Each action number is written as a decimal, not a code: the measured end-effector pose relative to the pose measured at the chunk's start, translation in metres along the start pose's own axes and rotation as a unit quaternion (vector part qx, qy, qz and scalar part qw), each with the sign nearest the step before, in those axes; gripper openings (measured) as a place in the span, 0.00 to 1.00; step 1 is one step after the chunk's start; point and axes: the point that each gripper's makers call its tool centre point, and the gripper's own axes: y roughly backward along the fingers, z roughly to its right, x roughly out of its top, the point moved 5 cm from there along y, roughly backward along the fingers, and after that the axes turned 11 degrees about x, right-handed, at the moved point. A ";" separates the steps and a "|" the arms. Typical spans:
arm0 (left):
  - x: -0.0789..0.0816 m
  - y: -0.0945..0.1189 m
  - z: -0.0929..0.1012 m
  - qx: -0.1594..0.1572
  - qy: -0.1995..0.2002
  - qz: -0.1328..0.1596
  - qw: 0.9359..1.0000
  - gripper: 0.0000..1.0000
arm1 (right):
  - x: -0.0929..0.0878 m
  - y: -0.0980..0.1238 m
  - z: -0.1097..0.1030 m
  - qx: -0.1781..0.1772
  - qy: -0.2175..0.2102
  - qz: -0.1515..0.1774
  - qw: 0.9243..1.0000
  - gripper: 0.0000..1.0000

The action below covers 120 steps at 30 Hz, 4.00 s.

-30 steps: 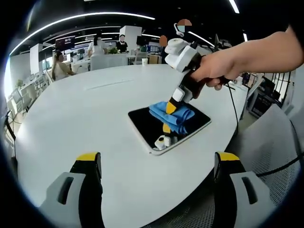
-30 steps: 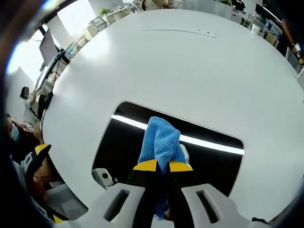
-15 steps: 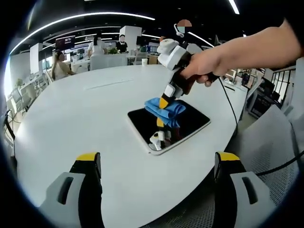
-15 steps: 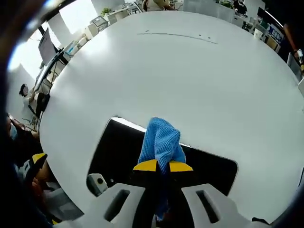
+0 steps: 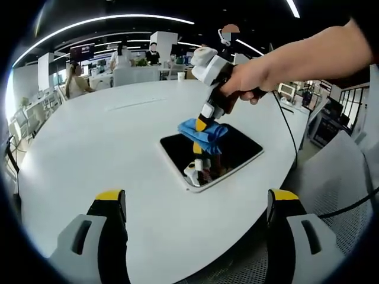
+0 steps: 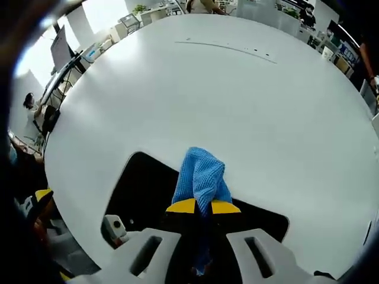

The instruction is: Wipe the mirror surface with the cleaning cloth until all visible marks leave the cleaned area.

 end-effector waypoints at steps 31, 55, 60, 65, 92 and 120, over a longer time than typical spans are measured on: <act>-0.001 -0.001 0.004 -0.012 -0.011 -0.005 1.000 0.96 | -0.016 0.014 0.034 -0.014 -0.042 0.007 0.999 0.01; -0.002 -0.001 0.004 -0.011 -0.011 -0.004 1.000 0.95 | -0.028 0.023 0.043 -0.035 -0.085 0.022 0.996 0.01; -0.002 -0.001 0.003 -0.009 -0.008 -0.003 1.000 0.95 | -0.038 0.026 0.039 -0.027 -0.096 0.023 0.995 0.01; -0.001 -0.001 0.003 -0.009 -0.009 -0.002 1.000 0.95 | -0.053 0.032 0.029 -0.024 -0.096 0.034 0.994 0.01; -0.001 -0.002 0.004 -0.012 -0.022 -0.005 1.000 0.94 | -0.104 0.046 -0.003 -0.010 -0.101 0.059 0.993 0.01; -0.001 -0.002 0.005 -0.013 -0.016 -0.007 1.000 0.93 | -0.138 0.053 -0.021 0.018 -0.102 0.062 0.993 0.01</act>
